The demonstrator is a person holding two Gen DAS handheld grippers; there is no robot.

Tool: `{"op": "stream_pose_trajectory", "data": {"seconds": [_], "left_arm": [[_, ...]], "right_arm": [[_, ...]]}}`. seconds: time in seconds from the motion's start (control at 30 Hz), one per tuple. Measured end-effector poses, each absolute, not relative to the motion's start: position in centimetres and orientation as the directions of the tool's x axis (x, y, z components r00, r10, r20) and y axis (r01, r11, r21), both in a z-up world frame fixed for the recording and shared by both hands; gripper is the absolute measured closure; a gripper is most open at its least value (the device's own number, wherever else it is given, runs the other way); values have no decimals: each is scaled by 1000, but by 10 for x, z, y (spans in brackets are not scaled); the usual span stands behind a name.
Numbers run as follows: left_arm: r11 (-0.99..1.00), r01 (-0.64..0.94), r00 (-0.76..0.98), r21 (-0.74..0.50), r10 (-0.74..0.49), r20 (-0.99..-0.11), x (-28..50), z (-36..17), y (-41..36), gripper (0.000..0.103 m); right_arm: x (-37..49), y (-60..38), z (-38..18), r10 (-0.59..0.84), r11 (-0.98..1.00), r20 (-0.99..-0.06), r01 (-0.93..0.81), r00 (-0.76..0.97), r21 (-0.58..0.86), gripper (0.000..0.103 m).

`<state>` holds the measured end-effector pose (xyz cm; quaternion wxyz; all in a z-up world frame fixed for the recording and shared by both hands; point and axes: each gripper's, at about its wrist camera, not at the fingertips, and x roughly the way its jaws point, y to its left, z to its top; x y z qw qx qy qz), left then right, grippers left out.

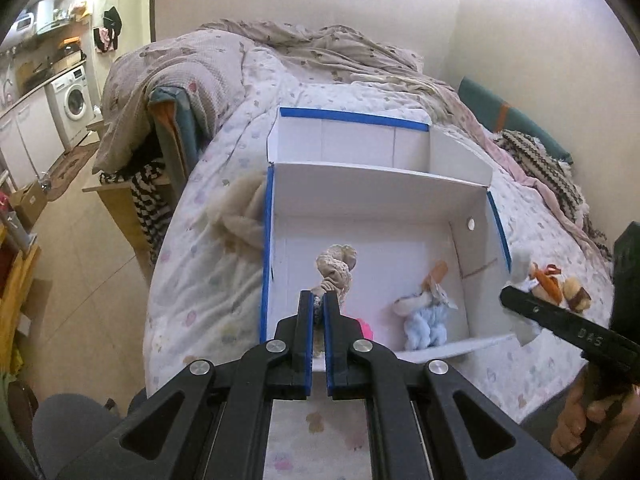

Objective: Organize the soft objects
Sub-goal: 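Carry the brown scrunchie and white cloth down into the box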

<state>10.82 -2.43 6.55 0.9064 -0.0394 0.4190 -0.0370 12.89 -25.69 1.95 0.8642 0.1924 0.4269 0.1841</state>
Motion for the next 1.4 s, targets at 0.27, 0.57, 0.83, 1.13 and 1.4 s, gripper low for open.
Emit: {"op": "stream_pose_trajectory", "data": {"seconds": [0.27,0.57,0.83,1.13,1.4], "left_arm": [[996,49,616,-80,-93,-783,133,52,-41,98],[998,42,553,-52,-67,-831,168,17,-59,98],[999,52,494,-11,-35,-869,191,-21,-77,98],[997,71,461,19,-16,-887,206,-46,-89,98],[993,103,421,48,0,-907,210,-63,-98,98]], "right_arm": [[170,-266,2,384,910,-726,-102,570,401,77],[194,-266,-18,361,918,-770,-57,526,391,77],[201,-270,-49,301,936,-853,36,426,349,77],[205,-272,-69,252,949,-898,89,359,302,77],[204,-265,-80,230,959,-920,89,317,270,77]]}}
